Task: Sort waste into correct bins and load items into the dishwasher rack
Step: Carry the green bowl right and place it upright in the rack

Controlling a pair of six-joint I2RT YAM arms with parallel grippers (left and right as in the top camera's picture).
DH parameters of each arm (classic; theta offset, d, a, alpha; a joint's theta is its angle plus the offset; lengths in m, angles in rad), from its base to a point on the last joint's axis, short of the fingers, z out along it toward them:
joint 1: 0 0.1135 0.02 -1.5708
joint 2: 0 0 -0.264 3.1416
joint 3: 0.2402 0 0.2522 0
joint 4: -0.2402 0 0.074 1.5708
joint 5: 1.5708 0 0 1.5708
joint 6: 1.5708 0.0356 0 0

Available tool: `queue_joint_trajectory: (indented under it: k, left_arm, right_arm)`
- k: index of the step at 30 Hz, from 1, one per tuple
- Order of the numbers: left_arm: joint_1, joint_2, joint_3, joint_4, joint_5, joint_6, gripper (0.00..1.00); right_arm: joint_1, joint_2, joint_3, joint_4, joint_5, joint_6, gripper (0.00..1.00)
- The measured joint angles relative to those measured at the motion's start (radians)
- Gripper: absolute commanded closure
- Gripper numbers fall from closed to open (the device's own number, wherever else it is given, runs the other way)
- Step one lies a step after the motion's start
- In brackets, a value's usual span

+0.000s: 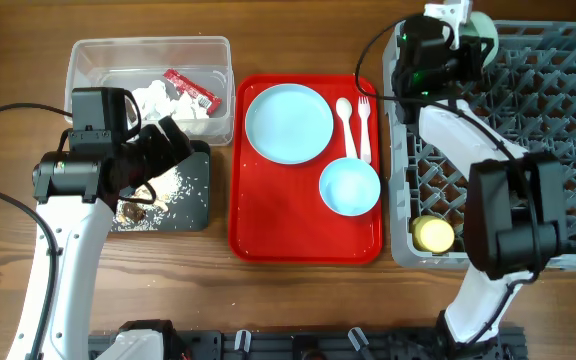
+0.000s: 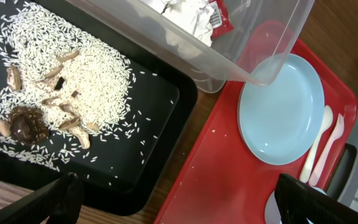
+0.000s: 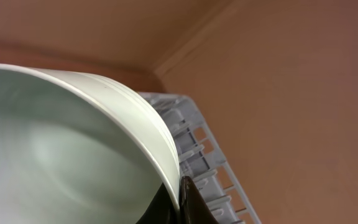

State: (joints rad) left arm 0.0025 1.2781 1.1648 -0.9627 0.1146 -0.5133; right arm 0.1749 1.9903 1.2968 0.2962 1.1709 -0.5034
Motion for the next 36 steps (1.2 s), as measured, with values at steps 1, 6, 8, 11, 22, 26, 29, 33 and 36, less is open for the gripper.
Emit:
queue_joint_trajectory:
  k: [1,6,8,11,22,26,29,33,36]
  left_arm:
    - [0.0,0.0,0.0,0.0,0.0,0.0,0.0]
    - [0.0,0.0,0.0,0.0,0.0,0.0,0.0]
    - [0.0,0.0,0.0,0.0,0.0,0.0,0.0]
    - [0.0,0.0,0.0,0.0,0.0,0.0,0.0]
    - [0.0,0.0,0.0,0.0,0.0,0.0,0.0]
    - [0.0,0.0,0.0,0.0,0.0,0.0,0.0]
    - [0.0,0.001,0.0,0.0,0.0,0.0,0.0]
    - [0.0,0.001,0.0,0.0,0.0,0.0,0.0]
    - [0.0,0.001,0.0,0.0,0.0,0.0,0.0]
  right_arm:
    - [0.001,0.008,0.0,-0.011,-0.003,-0.001,0.96]
    - [0.019,0.011,0.0,-0.023,-0.011,-0.004,0.95]
    - [0.029,0.011,0.0,-0.024,-0.012,-0.012,0.95]
    - [0.049,0.011,0.0,-0.039,-0.025,-0.039,0.93]
    - [0.078,0.011,0.0,-0.108,-0.075,-0.111,0.24]
    - [0.086,0.011,0.0,-0.111,-0.096,-0.135,0.17]
    - [0.112,0.011,0.0,-0.132,-0.124,-0.147,0.14]
    - [0.172,0.011,0.0,-0.151,-0.177,-0.15,0.13]
    - [0.222,0.011,0.0,-0.146,-0.207,-0.149,0.13]
